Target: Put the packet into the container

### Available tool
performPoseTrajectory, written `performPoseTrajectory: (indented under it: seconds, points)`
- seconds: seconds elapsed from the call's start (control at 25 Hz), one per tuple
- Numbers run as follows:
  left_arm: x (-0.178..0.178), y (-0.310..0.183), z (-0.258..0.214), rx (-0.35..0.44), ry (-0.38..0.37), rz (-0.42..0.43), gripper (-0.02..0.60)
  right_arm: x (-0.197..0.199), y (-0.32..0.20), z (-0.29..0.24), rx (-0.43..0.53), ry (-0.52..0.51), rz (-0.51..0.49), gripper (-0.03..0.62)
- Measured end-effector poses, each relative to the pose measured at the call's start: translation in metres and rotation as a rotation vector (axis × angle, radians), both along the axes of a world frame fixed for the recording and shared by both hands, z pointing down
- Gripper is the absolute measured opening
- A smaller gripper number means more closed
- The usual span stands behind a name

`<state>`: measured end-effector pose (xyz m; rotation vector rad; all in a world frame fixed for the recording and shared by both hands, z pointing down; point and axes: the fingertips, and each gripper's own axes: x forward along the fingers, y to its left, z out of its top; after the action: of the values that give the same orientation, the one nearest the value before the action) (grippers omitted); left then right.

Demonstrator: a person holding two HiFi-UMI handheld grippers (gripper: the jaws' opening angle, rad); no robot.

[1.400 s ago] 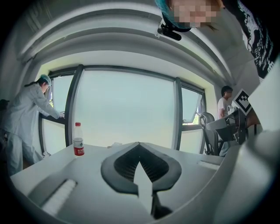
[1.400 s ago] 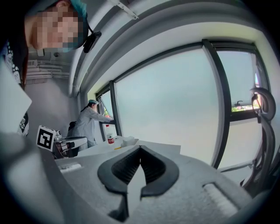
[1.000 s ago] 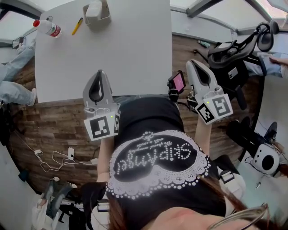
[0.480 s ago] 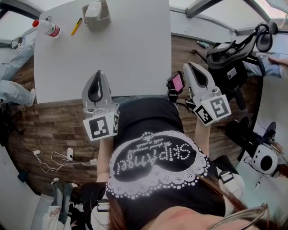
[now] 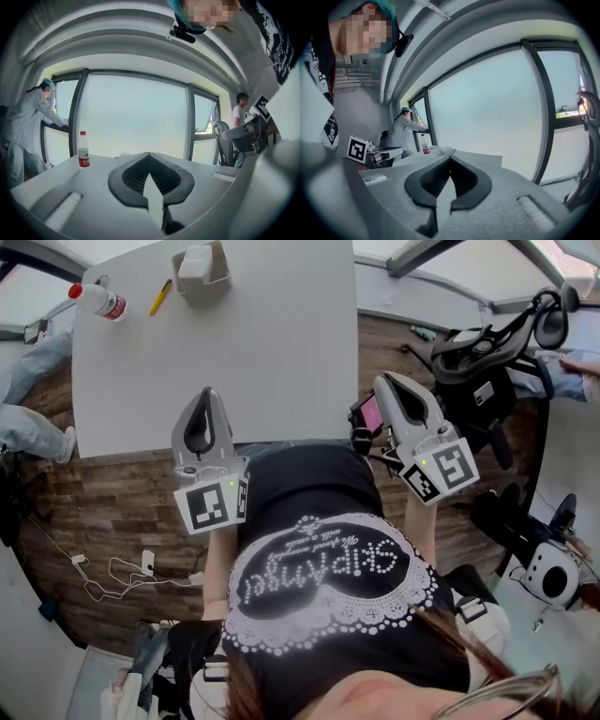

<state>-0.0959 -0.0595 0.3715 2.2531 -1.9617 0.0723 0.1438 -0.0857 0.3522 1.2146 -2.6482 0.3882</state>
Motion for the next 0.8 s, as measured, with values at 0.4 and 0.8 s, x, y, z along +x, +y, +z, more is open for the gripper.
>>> performPoseTrajectory:
  seconds: [0.4, 0.8]
  points:
    - [-0.006, -0.001, -0.001, -0.001, -0.002, -0.003, -0.006, -0.014, 0.001, -0.002, 0.001, 0.001, -0.032, -0.005]
    - [-0.005, -0.002, 0.0, -0.001, 0.002, -0.003, -0.006, -0.016, 0.0, -0.003, 0.005, -0.001, -0.034, -0.005]
